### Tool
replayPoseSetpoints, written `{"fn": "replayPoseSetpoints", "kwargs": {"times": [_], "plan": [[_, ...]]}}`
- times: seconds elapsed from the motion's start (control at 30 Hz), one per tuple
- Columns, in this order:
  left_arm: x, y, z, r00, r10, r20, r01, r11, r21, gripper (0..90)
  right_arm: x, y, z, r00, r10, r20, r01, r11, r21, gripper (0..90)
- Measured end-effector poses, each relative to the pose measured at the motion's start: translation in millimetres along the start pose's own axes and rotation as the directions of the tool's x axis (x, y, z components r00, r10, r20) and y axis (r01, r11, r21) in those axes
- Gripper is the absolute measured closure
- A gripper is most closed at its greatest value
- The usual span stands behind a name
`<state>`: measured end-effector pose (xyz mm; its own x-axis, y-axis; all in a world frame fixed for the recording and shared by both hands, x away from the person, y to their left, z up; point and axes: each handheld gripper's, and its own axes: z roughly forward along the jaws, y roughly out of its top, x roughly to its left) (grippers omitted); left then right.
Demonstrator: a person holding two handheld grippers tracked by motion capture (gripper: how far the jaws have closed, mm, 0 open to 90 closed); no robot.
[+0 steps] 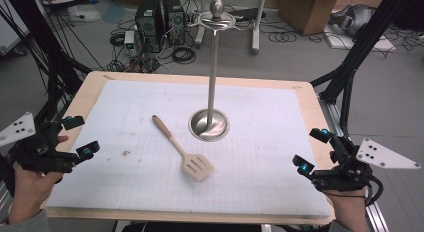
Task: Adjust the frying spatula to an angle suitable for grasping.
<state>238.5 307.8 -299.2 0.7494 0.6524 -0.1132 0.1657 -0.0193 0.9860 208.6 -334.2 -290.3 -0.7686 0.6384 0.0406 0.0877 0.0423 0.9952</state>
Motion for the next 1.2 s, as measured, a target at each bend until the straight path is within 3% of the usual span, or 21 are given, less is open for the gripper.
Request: {"fn": "replayPoseSetpoints", "kwargs": {"times": [0.07, 0.27, 0.4, 0.63, 0.73, 0.93, 1.07, 1.1, 1.2], "plan": [[1.1, 0.4, -1.0, 0.9993, -0.036, 0.006, 0.036, 0.9993, 0.008, 1.7, 0.0, -0.9, 2.0, 1.0000, -0.003, -0.001, 0.004, 1.000, 0.009, 6.9], [1.5, 1.3, -1.2, 0.9973, -0.069, 0.024, 0.069, 0.9976, -0.003, 1.7, 1.2, -0.7, 3.4, 1.0000, -0.003, -0.007, 0.003, 1.000, 0.013, 6.9], [0.5, 0.3, 2.3, 0.9975, -0.066, 0.023, 0.066, 0.9978, -0.002, 1.7, -0.1, -1.9, 3.3, 1.0000, 0.007, -0.005, -0.006, 1.000, 0.011, 6.9], [0.0, -4.7, 12.6, 0.9978, -0.066, 0.008, 0.065, 0.9969, 0.043, 2.9, -1.5, -2.7, 1.4, 0.9998, 0.019, -0.001, -0.019, 1.000, 0.010, 6.9], [-4.2, -3.6, 14.7, 0.9997, -0.024, -0.005, 0.024, 0.9961, 0.085, 10.3, -2.5, -2.9, -0.2, 0.9998, 0.020, 0.002, -0.020, 1.000, 0.005, 6.9], [-8.8, -5.3, 17.8, 0.9997, 0.017, -0.015, -0.016, 0.9966, 0.081, 23.1, -3.8, -3.3, -3.1, 0.9997, 0.023, 0.003, -0.023, 1.000, -0.005, 6.9], [-9.8, -9.6, 22.8, 0.9988, 0.032, -0.038, -0.028, 0.9954, 0.091, 31.4, -4.0, -3.3, -4.1, 0.9997, 0.025, 0.005, -0.025, 1.000, -0.006, 6.9], [-9.8, -10.7, 24.4, 0.9980, 0.037, -0.051, -0.032, 0.9948, 0.097, 38.0, -3.8, -3.3, -4.0, 0.9997, 0.023, 0.006, -0.023, 1.000, -0.008, 6.9], [-8.5, -14.8, 29.6, 0.9971, 0.029, -0.070, -0.022, 0.9945, 0.103, 43.8, -3.1, -3.4, -4.0, 0.9998, 0.021, 0.003, -0.021, 1.000, -0.002, 6.9]]}}
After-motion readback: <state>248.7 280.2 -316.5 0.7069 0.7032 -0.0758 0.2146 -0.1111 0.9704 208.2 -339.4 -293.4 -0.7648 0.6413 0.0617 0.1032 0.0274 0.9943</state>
